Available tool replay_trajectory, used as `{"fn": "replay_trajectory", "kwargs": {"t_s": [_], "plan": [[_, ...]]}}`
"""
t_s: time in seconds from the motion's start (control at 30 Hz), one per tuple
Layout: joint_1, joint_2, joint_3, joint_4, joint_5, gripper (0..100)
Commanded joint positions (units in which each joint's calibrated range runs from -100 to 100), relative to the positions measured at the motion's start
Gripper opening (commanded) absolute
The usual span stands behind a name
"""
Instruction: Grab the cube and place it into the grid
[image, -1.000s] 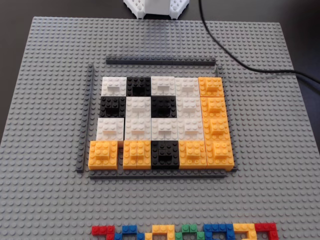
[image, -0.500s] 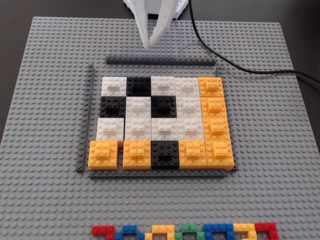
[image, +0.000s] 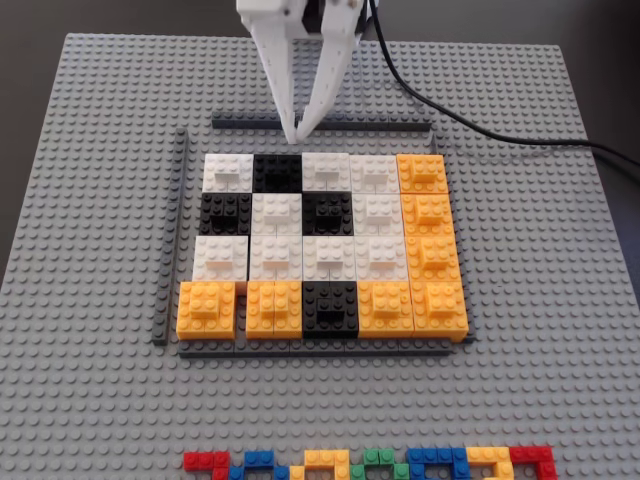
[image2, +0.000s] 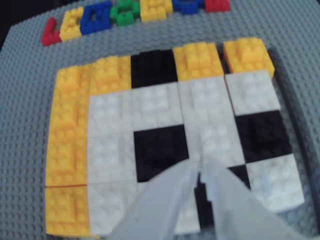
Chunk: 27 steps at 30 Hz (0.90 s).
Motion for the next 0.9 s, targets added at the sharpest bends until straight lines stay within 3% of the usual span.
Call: {"fn": "replay_trajectory", "kwargs": {"t_s": [0.0, 0.87], "plan": [[-1.2, -3.5, 2.3, -1.1, 1.1, 0], [-3.6, -6.3, 4.7, 4.6, -0.9, 0]]}}
